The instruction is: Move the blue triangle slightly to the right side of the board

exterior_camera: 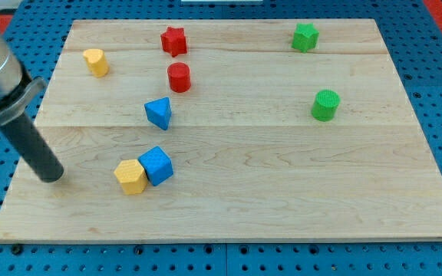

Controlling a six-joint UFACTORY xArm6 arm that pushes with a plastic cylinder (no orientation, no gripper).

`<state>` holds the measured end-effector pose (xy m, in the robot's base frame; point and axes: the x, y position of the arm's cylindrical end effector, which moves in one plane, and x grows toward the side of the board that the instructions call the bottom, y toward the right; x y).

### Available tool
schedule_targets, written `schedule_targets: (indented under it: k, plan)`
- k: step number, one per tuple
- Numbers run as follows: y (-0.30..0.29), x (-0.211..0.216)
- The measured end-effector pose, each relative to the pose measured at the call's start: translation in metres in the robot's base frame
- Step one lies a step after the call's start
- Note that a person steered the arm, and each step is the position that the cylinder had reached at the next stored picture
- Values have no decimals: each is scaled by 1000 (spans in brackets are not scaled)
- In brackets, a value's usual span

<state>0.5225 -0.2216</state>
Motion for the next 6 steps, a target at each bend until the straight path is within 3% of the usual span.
schedule_targets:
  k: [1, 2, 6]
  plan:
    - [3, -47]
    - [45, -82]
    - [100, -103]
